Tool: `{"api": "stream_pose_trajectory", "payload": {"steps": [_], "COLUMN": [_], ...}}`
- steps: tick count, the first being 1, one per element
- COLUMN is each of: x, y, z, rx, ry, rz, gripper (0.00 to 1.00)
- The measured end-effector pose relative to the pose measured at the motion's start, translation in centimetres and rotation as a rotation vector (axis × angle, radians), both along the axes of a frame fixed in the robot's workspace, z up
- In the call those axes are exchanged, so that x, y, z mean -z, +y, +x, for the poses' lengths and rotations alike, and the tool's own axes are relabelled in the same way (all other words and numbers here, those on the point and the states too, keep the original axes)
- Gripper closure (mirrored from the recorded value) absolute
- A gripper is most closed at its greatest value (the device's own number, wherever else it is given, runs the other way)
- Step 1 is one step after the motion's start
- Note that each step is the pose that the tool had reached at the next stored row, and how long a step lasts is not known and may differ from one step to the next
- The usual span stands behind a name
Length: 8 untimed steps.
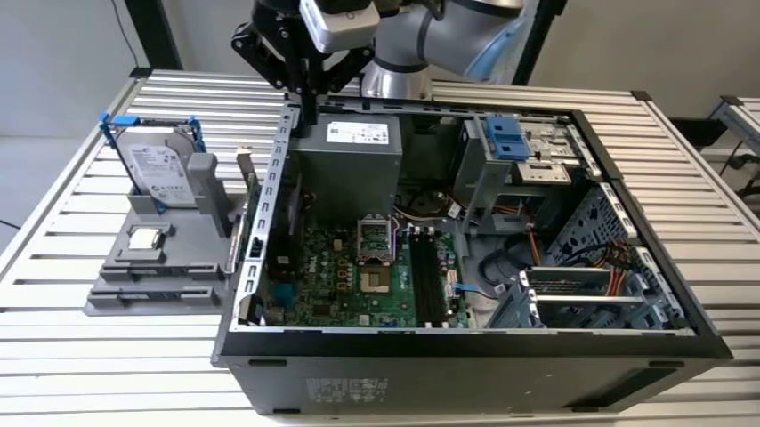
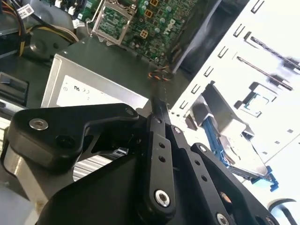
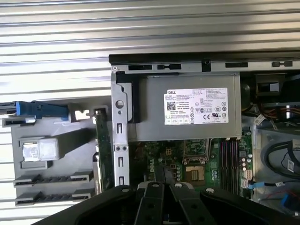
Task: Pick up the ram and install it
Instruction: 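Reach for the ram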
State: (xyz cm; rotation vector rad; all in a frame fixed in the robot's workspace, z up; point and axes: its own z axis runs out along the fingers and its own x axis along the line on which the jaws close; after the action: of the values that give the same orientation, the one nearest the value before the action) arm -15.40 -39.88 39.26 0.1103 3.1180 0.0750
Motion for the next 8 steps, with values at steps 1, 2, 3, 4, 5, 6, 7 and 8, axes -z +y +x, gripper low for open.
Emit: {"api": "stream_pose_trajectory", "payload": {"steps": [1, 2, 3, 4, 5, 6, 7, 8], "x": [0.00, 0.00, 0.00, 0.00, 0.00, 0.00, 0.00, 0.00], "y": [0.00, 0.00, 0.00, 0.00, 0.00, 0.00, 0.00, 0.00], "z": [-0.25, -0.48, -0.70, -0.95, -1.21, -1.45, -1.68, -1.94], "rx": [0.000, 0.000, 0.000, 0.000, 0.000, 0.000, 0.000, 0.000], "ry": [-0.0001, 0.0000, 0.0000, 0.0000, 0.0000, 0.0000, 0.0000, -0.0001], "rz": [0.0000, -0.0001, -0.0001, -0.0001, -0.0001, 0.0000, 0.0000, 0.0000], "gripper": [1.00, 1.00, 1.00, 1.00, 1.00, 1.00, 1.00, 1.00]}}
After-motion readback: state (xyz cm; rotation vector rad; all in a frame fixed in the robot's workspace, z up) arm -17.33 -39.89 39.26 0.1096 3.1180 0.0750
